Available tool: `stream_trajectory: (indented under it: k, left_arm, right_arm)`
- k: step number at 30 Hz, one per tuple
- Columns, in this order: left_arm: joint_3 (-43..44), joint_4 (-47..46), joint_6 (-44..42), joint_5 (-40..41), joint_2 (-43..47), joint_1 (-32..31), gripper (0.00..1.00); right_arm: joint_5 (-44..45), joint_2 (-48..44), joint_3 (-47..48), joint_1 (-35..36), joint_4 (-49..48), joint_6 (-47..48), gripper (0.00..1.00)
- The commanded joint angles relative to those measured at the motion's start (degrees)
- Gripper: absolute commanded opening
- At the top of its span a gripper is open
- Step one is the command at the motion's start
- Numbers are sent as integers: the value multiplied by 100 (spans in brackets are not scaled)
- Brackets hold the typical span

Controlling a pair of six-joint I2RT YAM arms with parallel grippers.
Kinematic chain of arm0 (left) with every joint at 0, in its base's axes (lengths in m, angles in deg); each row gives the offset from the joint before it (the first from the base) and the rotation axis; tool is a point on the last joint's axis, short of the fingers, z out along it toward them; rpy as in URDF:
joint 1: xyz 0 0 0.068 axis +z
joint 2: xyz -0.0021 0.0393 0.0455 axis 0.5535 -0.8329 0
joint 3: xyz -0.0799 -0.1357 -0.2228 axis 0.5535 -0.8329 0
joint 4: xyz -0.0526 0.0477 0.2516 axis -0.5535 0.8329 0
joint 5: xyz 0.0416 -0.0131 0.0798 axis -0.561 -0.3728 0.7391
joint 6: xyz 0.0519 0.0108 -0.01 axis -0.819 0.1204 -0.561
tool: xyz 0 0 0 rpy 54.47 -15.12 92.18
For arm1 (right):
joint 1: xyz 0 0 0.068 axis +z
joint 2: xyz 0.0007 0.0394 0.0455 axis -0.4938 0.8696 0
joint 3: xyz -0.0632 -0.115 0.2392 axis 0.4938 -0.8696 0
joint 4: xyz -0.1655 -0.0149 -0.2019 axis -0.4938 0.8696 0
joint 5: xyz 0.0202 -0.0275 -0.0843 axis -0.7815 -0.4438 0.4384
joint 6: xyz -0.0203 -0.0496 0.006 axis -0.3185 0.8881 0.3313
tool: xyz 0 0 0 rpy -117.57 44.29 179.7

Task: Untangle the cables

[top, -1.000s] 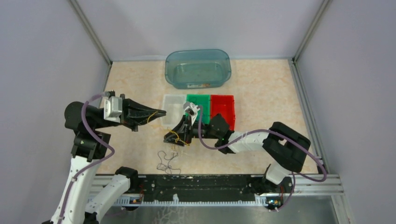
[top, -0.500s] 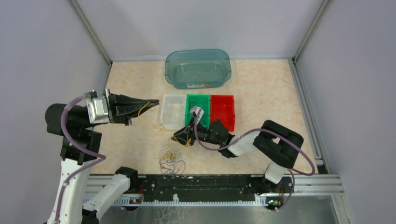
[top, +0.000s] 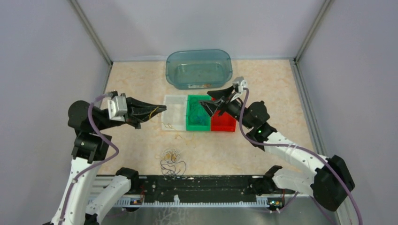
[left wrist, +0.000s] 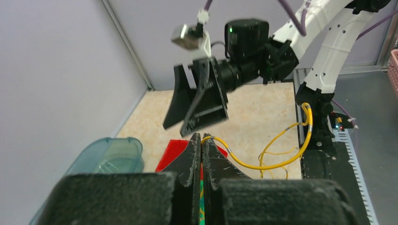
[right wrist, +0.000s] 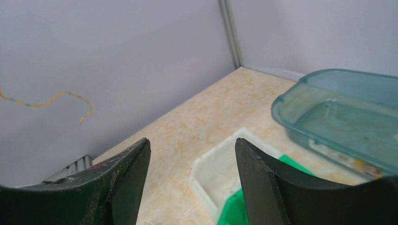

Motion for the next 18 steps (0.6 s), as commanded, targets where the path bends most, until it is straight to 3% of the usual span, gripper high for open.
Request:
stream_trajectory:
  k: [1,5,8,14,18]
  left_arm:
    - [-323,-6,270,143,57,-32,0]
    - [-749,-445,1037,123,15,-32,0]
    - [-861,-710,1419,110,-71,-31,0]
    - [-987,-1032,2151,186,-181,-32,0]
    - [-1010,-1133,2474,168,-179,-32,0]
  right_arm:
    - [-831,-515,466,-420,1002,537,69]
    - [-2213,-375,626,-432,-84,-192,77]
    - [-2701,-42,621,-281,-1193,-1013,81]
    - [-2973,546,1134,664,-1021,-636,82]
    - [-2941,893,1265,901,-1395,-775,81]
